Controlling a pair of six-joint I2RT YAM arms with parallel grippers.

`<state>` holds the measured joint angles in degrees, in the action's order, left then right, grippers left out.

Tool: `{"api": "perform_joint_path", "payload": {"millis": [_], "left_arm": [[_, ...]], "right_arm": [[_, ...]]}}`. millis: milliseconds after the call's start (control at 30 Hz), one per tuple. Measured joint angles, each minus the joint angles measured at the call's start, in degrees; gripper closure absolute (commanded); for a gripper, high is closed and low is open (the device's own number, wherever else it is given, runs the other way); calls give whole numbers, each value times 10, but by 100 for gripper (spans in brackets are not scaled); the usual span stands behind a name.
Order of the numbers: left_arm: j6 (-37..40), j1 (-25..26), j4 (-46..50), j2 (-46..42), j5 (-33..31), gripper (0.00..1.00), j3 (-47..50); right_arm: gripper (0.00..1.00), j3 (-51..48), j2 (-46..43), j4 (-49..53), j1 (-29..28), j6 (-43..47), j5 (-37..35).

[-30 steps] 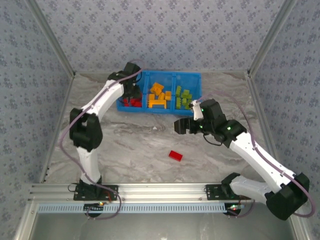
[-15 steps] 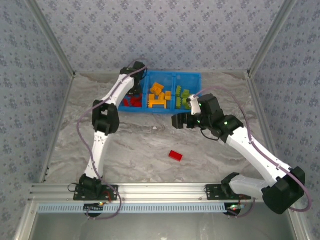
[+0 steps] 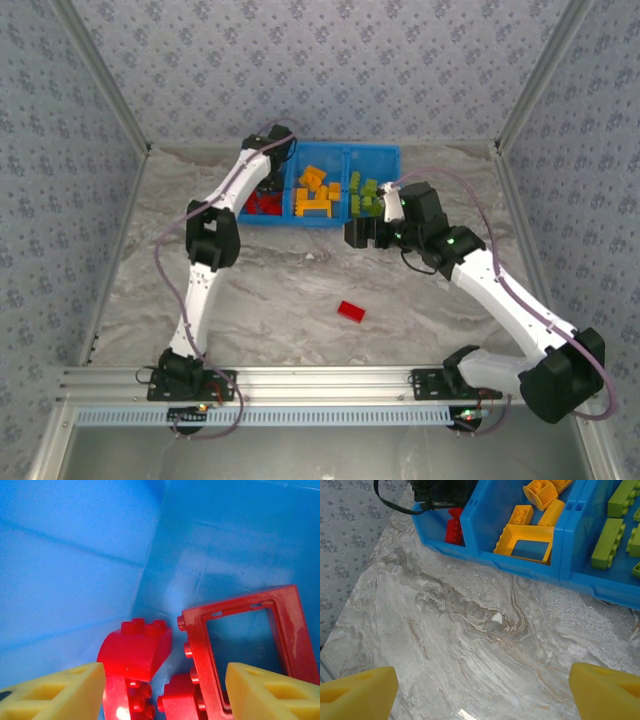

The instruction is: Sort the legos into containers by color

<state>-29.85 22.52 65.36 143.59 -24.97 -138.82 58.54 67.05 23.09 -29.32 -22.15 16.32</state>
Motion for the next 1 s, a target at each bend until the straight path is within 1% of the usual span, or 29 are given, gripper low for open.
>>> {"api": "perform_joint_path", "payload": {"millis": [100,200,300,367,433,500,567,700,733,767,867,933,967,1000], "left_arm": [[4,14,-9,-59,3,28,61],[3,47,-20,-175,46,25,174],[-32,111,-34,-290,133,25,285],[-88,160,-44,-352,210,25,369],[-155,196,-57,-389,277,25,452],[-217,216,-56,-398,321,24,513],[-270,222,-66,-398,351,21,551],[-390,233,-113,-404,405,21,616],[-419,239,-131,-408,414,21,635],[-451,248,-151,-412,423,19,656],[-552,273,-206,-420,438,18,702],[-620,290,-247,-421,438,17,720],[-652,298,-265,-421,436,14,723],[-682,308,-281,-421,435,14,723]], "right_arm": [[9,-5,-18,10,4,4,-6],[9,-18,-51,28,12,8,-24],[8,-35,-93,45,19,9,-46],[8,-41,-117,55,22,10,-54],[8,-42,-127,59,22,10,-59],[8,-44,-131,59,22,8,-61],[8,-53,-134,59,22,6,-61],[9,-77,-146,70,22,6,-61],[9,-81,-150,73,22,6,-61],[8,-84,-155,76,22,6,-61],[8,-91,-170,83,23,6,-60],[8,-96,-183,85,24,6,-58],[8,-100,-190,85,24,6,-57],[8,-105,-197,86,25,6,-56]]}}
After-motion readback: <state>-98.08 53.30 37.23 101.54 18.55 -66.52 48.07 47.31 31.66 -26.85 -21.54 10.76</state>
